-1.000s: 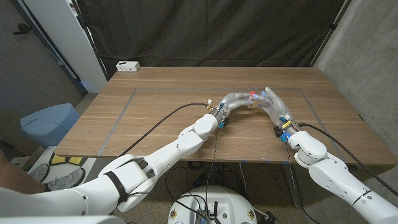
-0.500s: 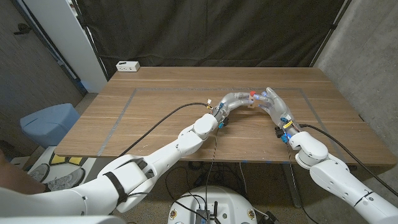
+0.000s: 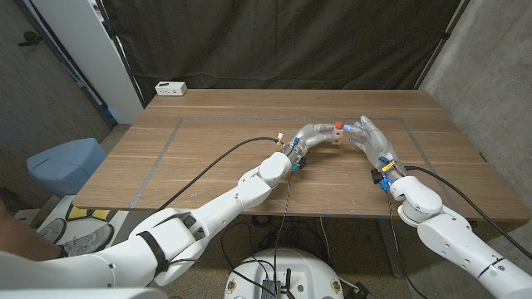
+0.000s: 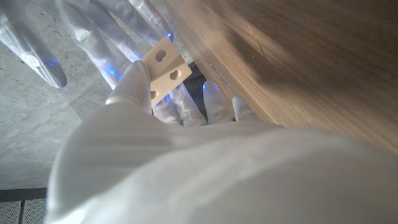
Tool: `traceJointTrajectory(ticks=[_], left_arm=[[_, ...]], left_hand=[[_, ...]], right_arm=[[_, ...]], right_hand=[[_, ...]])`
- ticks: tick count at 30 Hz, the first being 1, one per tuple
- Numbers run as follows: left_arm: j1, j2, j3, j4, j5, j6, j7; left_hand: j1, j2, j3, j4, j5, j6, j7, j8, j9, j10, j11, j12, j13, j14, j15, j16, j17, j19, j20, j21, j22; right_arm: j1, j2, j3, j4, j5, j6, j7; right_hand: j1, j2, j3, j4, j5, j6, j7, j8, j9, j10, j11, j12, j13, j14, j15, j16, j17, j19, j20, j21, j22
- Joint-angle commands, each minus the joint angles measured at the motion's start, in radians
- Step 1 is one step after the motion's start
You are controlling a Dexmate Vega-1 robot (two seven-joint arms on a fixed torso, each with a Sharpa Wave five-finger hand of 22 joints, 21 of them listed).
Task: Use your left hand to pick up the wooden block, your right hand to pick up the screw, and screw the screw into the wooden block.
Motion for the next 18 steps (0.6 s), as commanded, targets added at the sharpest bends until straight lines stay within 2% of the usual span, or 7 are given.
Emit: traceJointTrajectory(ticks=[1, 10, 18], left_arm=[[0.005, 0.005, 0.003, -0.018, 0.008, 0.010, 0.005], [0.007, 0.006, 0.004, -0.022, 0.011, 0.011, 0.008], [0.010, 0.008, 0.004, -0.029, 0.012, 0.014, 0.010]], left_hand=[[-0.017, 0.027, 0.016, 0.005, 0.006, 0.053, 0.034, 0.010, 0.004, 0.013, -0.001, 0.007, 0.001, 0.010, -0.061, 0.001, 0.000, 0.014, 0.000, 0.005, 0.005], [-0.017, 0.028, 0.016, 0.006, 0.006, 0.051, 0.033, 0.010, 0.004, 0.012, -0.001, 0.007, 0.001, 0.009, -0.060, 0.001, 0.000, 0.014, 0.000, 0.004, 0.005], [-0.017, 0.027, 0.016, 0.005, 0.006, 0.052, 0.032, 0.010, 0.004, 0.012, -0.001, 0.007, 0.001, 0.010, -0.059, 0.001, 0.000, 0.013, 0.000, 0.004, 0.005]], right_arm=[[0.003, 0.002, 0.003, 0.006, -0.010, -0.001, -0.001], [0.013, 0.001, 0.000, 0.015, -0.012, -0.001, 0.009], [0.033, -0.005, -0.006, 0.026, -0.009, -0.004, 0.032]], right_hand=[[0.008, -0.003, 0.009, 0.001, 0.006, -0.020, -0.004, -0.005, 0.002, -0.002, 0.007, -0.007, 0.002, 0.002, 0.004, 0.001, 0.003, 0.012, -0.003, 0.005, 0.002], [0.006, -0.005, 0.010, 0.001, 0.005, -0.056, -0.018, -0.013, 0.003, -0.020, 0.009, -0.017, 0.003, -0.007, 0.011, -0.006, 0.004, 0.012, -0.005, 0.000, 0.002], [0.003, -0.008, 0.012, 0.000, 0.004, -0.100, -0.023, -0.018, 0.003, -0.043, 0.010, -0.026, 0.004, -0.022, 0.019, -0.013, 0.006, -0.008, 0.001, -0.011, 0.002]])
